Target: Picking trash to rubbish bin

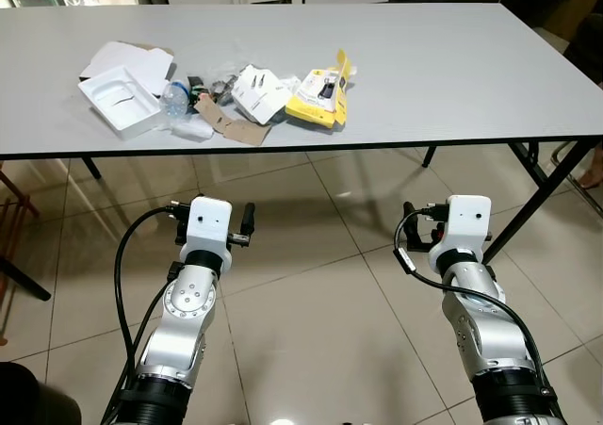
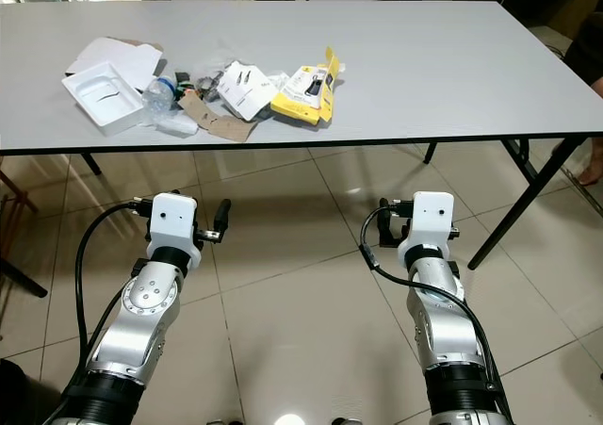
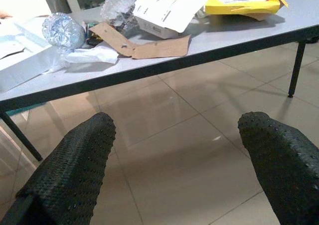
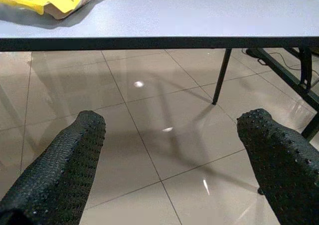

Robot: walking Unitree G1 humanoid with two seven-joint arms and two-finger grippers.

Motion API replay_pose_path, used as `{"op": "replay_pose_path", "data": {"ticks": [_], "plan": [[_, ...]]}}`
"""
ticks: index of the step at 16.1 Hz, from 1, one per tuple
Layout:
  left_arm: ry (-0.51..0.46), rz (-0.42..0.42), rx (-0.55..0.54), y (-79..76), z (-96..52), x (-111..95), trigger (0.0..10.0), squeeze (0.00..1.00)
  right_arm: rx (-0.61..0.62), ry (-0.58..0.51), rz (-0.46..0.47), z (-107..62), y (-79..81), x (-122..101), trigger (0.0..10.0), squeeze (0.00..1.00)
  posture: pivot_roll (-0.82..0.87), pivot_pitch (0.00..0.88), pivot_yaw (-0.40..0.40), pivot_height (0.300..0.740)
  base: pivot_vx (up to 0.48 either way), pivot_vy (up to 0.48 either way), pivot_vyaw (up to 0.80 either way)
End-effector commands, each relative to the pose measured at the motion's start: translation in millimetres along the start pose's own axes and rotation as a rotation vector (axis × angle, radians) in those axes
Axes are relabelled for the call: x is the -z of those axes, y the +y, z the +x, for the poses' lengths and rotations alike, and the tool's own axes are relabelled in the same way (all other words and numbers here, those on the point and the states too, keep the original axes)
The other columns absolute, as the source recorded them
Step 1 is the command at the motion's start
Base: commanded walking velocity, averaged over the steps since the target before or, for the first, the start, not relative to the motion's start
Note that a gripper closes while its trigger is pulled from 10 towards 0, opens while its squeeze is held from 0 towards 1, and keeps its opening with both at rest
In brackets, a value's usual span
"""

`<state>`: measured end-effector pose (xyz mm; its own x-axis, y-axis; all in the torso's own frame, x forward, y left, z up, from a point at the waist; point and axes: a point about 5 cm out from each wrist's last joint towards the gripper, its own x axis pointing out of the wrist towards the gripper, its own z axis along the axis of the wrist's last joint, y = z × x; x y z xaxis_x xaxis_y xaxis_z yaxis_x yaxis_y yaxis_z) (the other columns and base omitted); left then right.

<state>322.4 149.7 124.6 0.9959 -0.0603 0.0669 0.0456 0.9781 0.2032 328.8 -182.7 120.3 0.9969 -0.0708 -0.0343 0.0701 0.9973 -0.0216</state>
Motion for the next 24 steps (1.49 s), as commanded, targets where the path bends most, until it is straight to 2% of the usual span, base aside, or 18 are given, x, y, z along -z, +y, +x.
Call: {"op": "replay_pose_path", "data": {"ticks": [1,4,13,18,19,24], "plan": [[0.014,0.006,0.001,1.7,-0.6,2.3,10.0,0.00,0.007,0.008,-0.002,-1.4,-3.7,2.8,10.0,0.00,-0.02,0.181,-0.006,0.740,0.000,0.000,0.00],[0.021,0.030,0.005,-1.9,-0.8,3.2,10.0,0.00,0.006,0.011,-0.001,-2.1,-3.5,3.4,10.0,0.00,-0.02,0.182,-0.006,0.740,0.000,0.000,0.00],[0.026,0.062,0.015,-3.2,-0.1,4.1,10.0,0.00,0.001,0.021,0.035,-1.4,0.9,6.0,10.0,0.00,-0.02,0.153,0.007,0.740,0.470,0.000,0.00],[0.006,0.048,0.021,-5.5,1.2,1.7,10.0,0.00,-0.028,0.015,0.039,-1.4,6.6,5.2,10.0,0.00,-0.02,0.146,0.010,0.740,0.480,0.000,-0.78],[0.001,0.044,0.020,-5.8,1.5,0.7,10.0,0.00,-0.027,-0.011,0.031,-1.8,6.8,2.7,10.0,0.00,-0.02,0.149,0.008,0.740,0.240,0.000,0.00],[-0.008,0.039,0.022,-6.9,-0.2,-0.3,10.0,0.00,-0.008,0.012,0.025,-1.2,1.3,5.6,10.0,0.00,-0.02,0.160,0.003,0.740,0.000,0.000,0.00]]}}
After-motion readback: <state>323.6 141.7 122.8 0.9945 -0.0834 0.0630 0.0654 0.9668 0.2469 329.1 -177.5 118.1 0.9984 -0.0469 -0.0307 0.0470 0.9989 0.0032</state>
